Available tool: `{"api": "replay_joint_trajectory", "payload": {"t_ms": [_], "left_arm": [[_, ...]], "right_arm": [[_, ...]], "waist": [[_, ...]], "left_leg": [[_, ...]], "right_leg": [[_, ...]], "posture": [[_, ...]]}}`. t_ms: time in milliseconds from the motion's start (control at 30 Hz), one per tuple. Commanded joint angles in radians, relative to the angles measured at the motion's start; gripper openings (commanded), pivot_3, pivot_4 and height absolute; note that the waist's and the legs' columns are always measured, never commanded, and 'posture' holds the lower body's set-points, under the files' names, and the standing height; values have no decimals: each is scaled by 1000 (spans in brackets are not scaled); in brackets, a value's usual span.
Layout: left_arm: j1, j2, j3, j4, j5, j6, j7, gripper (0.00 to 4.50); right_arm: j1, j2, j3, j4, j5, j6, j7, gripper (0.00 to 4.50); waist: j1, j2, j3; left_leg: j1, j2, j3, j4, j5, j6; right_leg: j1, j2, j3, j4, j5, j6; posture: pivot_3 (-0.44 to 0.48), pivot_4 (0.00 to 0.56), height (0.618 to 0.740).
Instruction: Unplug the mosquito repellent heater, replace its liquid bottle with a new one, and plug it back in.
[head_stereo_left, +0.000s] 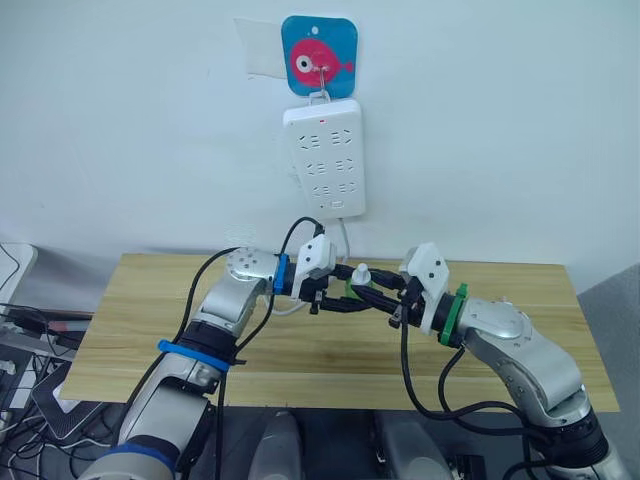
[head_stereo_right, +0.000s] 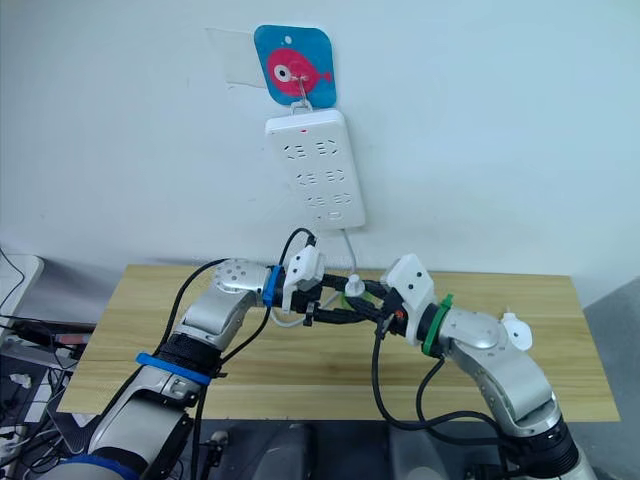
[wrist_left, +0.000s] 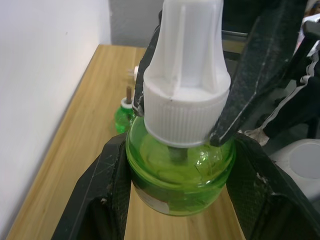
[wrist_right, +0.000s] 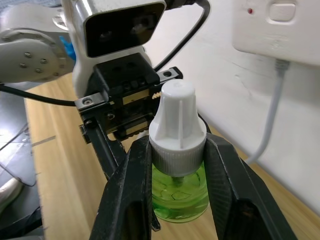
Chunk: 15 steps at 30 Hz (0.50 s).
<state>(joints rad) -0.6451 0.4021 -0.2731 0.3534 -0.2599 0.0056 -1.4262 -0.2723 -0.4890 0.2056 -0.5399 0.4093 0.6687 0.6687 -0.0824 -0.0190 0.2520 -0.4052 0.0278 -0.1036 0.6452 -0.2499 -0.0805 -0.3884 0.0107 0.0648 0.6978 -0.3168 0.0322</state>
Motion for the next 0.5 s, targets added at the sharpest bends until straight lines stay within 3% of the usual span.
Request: {"api": "replay_joint_trajectory", "payload": {"t_ms": [33,167,300,500], "left_arm": [[-16,42,-72,-7,-30,-159,-173,2261],[-83,114,-223,17,-125,-238,-188,2261],[-137,119,-289,64,-174,-268,-188,2261],[-159,105,-285,131,-186,-297,-188,2261]], "right_arm": [[-75,-81,2,32,74,-79,242,1043],[-201,-160,60,198,72,-200,540,1043],[-340,-127,75,362,59,-243,633,1043],[-300,-191,8,363,80,-236,683,3114]], "waist": [[1,0,0],[1,0,0],[0,0,0],[3,0,0]], "left_leg": [[0,0,0,0,0,0],[1,0,0,1,-1,2],[1,0,0,1,-1,2],[-1,0,-1,1,0,0]], "right_leg": [[0,0,0,0,0,0],[1,0,0,0,0,0],[2,0,0,0,0,0],[0,-1,-2,-1,0,0]], "posture": [[-63,205,740],[-46,206,740],[-48,204,740],[-49,204,740]]}}
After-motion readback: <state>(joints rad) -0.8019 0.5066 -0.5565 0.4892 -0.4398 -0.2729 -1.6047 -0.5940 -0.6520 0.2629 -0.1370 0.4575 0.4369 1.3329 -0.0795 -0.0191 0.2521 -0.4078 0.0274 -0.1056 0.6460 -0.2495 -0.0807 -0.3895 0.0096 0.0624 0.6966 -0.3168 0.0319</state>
